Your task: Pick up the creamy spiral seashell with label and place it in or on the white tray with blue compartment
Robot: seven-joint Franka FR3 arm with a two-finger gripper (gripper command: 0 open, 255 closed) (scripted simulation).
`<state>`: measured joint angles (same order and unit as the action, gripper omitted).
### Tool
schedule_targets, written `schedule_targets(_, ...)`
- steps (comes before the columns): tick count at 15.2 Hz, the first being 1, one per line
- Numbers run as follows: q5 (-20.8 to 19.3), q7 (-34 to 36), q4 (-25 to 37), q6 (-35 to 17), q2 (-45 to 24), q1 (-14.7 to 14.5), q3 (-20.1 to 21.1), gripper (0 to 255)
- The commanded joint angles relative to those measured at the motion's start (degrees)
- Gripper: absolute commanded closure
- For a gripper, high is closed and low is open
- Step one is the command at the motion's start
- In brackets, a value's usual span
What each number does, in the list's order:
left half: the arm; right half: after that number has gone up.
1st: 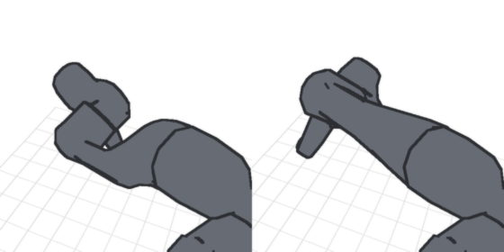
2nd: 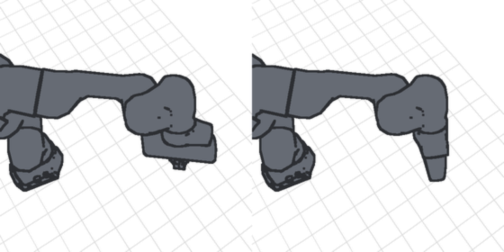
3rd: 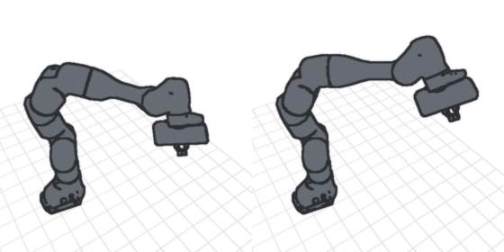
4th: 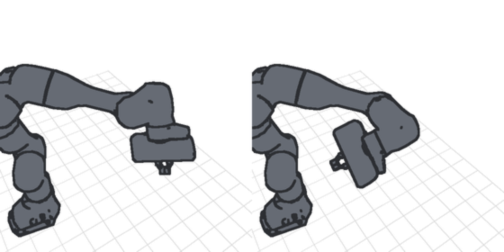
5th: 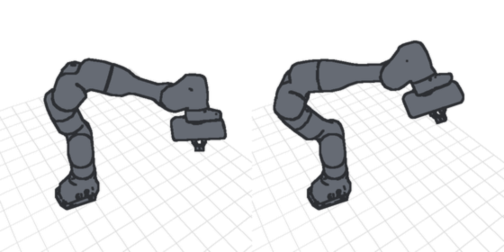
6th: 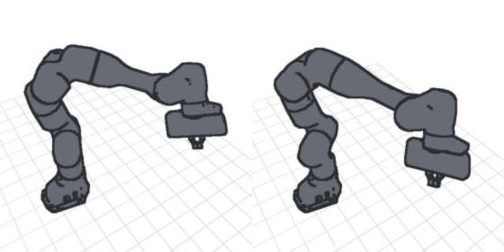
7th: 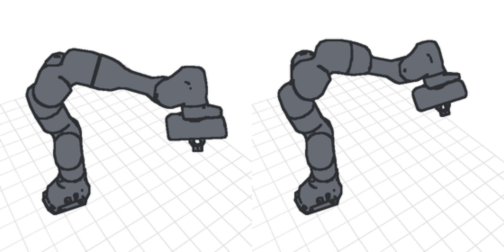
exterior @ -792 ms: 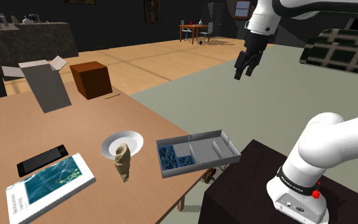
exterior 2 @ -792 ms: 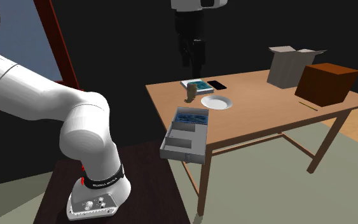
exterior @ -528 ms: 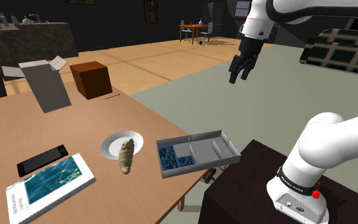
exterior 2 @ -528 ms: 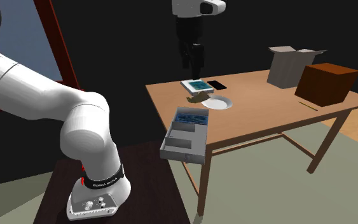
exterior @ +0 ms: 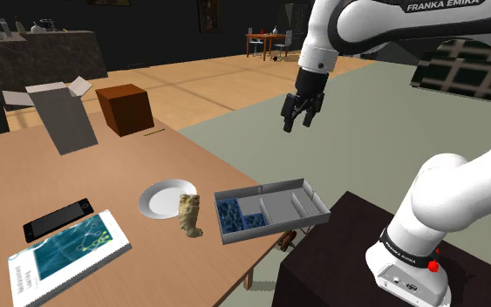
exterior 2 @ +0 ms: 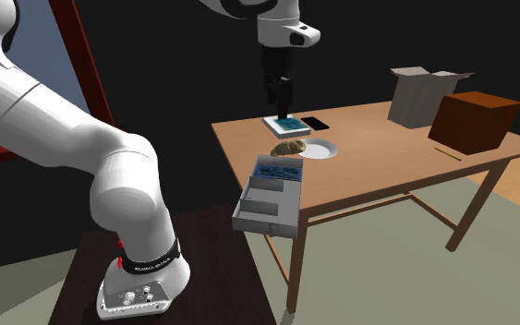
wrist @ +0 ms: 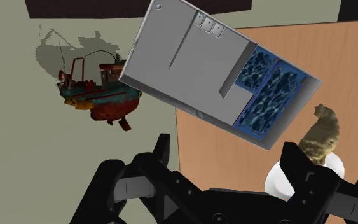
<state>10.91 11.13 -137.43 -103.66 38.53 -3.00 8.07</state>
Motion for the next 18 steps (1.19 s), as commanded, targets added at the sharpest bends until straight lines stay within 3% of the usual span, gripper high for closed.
schedule_targets(1,1.52,2.16,-0.33,-3.22,-2.82,-0.70,2.10,0)
schedule_targets(10,5.08,11.49,4.56,-13.65,-17.53,-2.82,10.46,0)
schedule_targets(18,2.94,21.03,13.53,-21.26,-33.49,-4.22,16.75,0)
